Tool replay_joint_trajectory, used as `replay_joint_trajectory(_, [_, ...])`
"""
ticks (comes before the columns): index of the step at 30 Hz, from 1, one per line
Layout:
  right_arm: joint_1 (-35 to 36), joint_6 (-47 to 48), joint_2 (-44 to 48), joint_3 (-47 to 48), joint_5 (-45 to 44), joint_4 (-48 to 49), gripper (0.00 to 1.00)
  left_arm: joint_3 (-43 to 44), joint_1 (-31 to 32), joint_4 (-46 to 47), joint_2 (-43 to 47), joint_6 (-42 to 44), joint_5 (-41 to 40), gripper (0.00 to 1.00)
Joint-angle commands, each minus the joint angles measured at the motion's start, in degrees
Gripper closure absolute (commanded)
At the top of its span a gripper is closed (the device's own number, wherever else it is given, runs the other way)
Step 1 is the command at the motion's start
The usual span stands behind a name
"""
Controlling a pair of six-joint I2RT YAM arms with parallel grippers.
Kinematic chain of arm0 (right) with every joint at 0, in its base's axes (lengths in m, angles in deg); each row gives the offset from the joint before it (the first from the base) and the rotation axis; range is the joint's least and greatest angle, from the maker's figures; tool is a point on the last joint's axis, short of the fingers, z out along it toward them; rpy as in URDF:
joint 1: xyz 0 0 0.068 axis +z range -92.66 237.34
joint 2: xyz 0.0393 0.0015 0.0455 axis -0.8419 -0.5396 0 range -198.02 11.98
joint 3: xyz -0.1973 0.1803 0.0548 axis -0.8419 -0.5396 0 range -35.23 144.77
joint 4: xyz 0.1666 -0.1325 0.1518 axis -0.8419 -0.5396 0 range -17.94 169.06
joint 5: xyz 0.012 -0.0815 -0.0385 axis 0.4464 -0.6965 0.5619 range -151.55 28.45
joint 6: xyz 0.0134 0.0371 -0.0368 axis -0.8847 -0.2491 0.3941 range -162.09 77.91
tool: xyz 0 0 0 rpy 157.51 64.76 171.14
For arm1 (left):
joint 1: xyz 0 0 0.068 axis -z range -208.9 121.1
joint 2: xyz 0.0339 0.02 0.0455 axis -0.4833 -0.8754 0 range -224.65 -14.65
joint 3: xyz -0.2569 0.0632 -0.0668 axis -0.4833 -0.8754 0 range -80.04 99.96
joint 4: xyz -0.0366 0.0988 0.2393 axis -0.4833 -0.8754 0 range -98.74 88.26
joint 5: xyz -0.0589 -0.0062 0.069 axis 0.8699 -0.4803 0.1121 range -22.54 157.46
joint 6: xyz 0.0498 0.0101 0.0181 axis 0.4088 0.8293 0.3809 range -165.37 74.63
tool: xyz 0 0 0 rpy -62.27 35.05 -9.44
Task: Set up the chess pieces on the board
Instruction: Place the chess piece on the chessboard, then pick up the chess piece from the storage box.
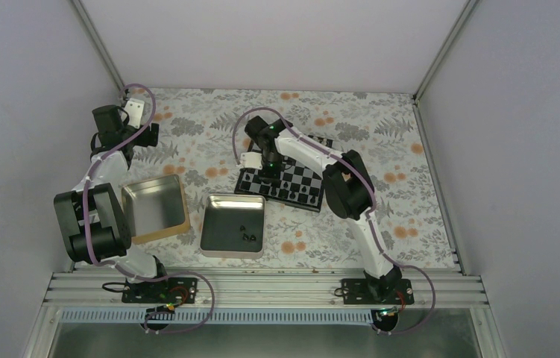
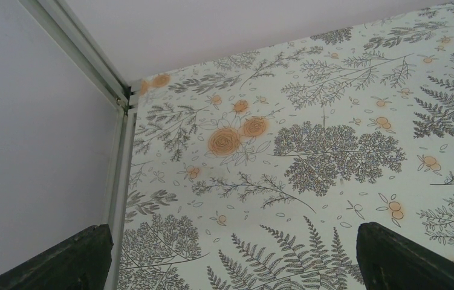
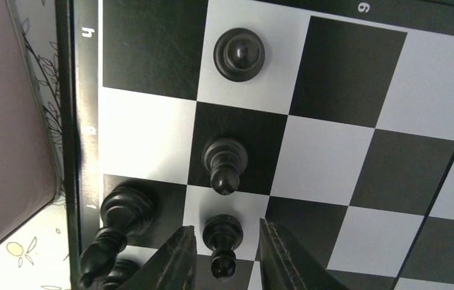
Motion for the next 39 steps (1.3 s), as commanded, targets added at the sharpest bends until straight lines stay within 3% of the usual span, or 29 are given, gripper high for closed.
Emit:
replay_joint_trajectory(1, [0.2,-0.8,2.8,1.4,-1.8,0.3,0.69,1.0,-0.4,1.1,0.0,-0.1,-0.1,0.00])
replay_joint_trajectory(10, [3.3,-2.9,9.7,5.6,-3.3,-4.2,0.67,1.3,-0.4,0.5,1.4,-0.5,0.5,0.00])
replay_joint_trajectory(16, [10.6,-4.1,12.0,-0.1,0.4,-5.4,0.66,0.8,-0.4,0.2,2.6,-0.7,0.5,0.00])
replay_joint_trajectory(26, [18.9,-5.4,10.8,-8.3,3.7,-2.8,0.65,0.4,-0.4,0.2,3.5,-1.2,0.8,0.00])
replay_joint_trajectory(39, [19.9,-5.0,6.9,-11.2,2.4,2.8,0.65,-0.9,-0.5,0.9,4.1,-1.0,0.9,0.00])
